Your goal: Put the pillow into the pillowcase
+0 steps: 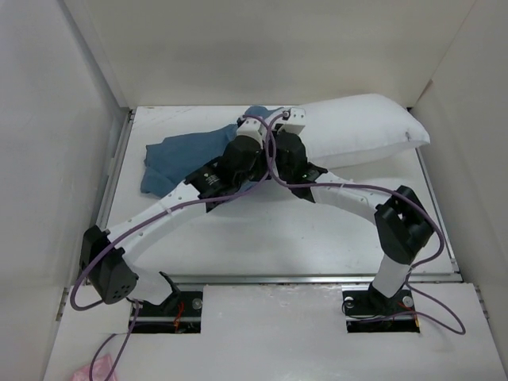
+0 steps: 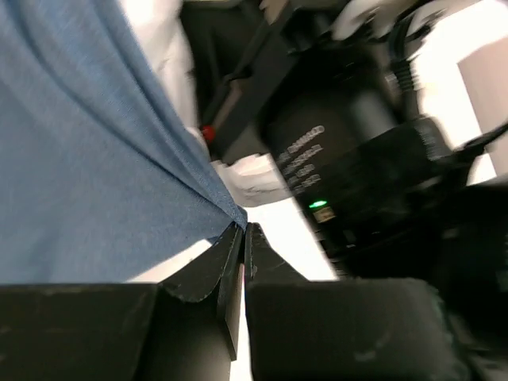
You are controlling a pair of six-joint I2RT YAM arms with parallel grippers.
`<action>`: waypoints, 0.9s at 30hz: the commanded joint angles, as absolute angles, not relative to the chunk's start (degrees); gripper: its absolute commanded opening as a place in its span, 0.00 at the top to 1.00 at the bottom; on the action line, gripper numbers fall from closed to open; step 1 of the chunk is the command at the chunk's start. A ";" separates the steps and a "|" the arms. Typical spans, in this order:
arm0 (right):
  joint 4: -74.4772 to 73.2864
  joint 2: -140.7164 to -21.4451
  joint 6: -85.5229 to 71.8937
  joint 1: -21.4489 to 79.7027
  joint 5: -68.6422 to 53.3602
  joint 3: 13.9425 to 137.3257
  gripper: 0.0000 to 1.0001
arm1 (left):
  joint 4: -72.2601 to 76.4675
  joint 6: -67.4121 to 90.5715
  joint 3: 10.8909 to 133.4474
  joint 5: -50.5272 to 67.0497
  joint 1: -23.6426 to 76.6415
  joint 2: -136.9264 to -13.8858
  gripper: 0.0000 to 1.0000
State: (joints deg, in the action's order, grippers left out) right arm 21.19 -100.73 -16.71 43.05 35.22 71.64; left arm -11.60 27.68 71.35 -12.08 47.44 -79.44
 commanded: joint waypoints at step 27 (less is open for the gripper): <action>11.79 -81.12 -19.61 39.29 12.39 55.63 0.40 | -22.84 36.47 77.61 -26.35 48.60 -78.14 0.30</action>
